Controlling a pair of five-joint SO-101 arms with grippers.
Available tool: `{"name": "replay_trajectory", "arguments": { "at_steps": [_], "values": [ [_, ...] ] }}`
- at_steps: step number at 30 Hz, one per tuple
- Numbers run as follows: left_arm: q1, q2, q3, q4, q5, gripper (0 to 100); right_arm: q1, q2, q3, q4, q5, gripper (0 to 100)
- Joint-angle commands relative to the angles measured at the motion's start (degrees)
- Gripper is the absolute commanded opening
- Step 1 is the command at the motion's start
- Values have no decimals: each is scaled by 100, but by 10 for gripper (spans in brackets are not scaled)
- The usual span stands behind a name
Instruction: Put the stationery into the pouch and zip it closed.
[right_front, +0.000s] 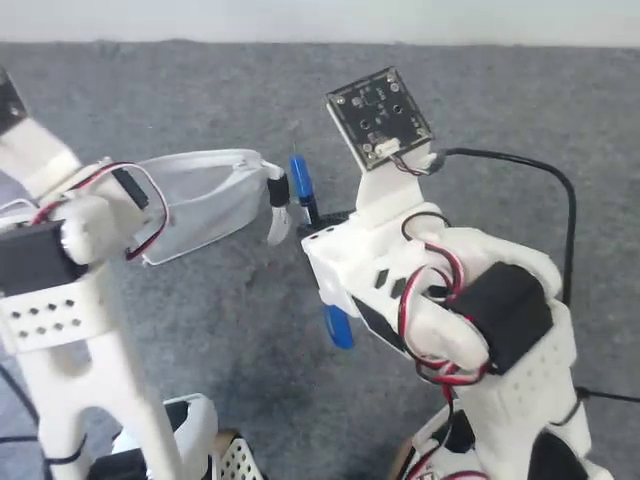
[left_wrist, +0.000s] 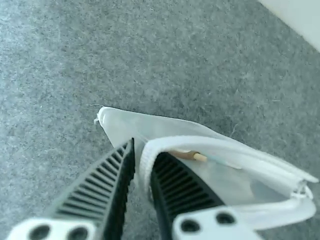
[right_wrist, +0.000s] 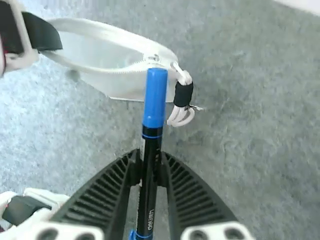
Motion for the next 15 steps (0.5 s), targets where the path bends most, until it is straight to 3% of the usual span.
{"name": "replay_trajectory", "arguments": {
  "at_steps": [1,15],
  "values": [
    [26,-299,-101,-246,-26,10,-4,-259,-62,-391,-70,7],
    [26,-299,-101,-246,-9,10,-4,-259,-62,-1851,-70,7]
  ]
}}
